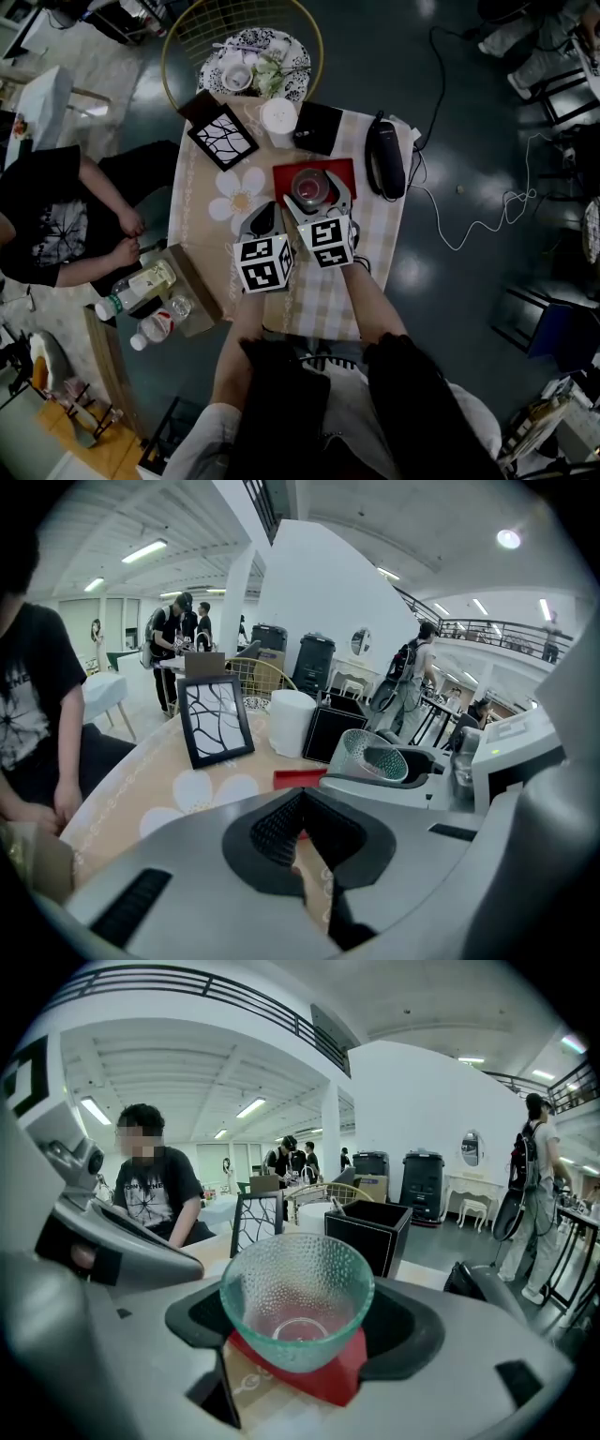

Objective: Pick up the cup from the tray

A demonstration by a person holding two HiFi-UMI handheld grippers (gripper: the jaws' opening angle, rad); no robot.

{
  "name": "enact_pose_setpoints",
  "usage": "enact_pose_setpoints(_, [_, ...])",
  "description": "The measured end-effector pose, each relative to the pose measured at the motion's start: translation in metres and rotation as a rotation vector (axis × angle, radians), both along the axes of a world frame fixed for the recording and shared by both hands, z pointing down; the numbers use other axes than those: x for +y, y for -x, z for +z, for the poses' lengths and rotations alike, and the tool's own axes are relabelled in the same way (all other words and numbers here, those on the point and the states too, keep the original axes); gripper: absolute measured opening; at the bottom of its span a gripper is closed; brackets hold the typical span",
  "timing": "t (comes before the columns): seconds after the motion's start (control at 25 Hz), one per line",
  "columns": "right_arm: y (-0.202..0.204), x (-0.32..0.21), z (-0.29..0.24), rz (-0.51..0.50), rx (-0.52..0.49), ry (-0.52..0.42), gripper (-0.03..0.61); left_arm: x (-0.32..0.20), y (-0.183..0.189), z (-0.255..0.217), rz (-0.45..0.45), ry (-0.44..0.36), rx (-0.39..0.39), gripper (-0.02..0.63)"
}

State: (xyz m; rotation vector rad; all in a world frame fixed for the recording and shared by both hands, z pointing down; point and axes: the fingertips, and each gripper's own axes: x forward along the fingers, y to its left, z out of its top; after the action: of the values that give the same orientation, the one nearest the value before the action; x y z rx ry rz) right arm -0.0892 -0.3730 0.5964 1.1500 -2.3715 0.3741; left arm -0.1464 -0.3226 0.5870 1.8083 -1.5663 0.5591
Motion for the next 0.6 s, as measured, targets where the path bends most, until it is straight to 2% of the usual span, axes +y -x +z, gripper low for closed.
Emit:
enact_pose_setpoints(0.2, [-0.009,0.015,-0.011,-0.014,0.034,-0.018,0.396,0.004,-0.007,-0.010,0.024,-0.022,0.000,0.006])
enact_pose_setpoints(0.4, [-0.022,0.032,-0.014,-0.004,0.014,0.010,0.396,0.011,-0.013,-0.020,0.040,-0.041,-0.005,0.006])
enact_pose_setpoints(0.6, [-0.036,0.047,-0.020,0.012,0.044,-0.006,0.396,0.020,-0.020,-0.029,0.031,-0.060,0.020,0.005])
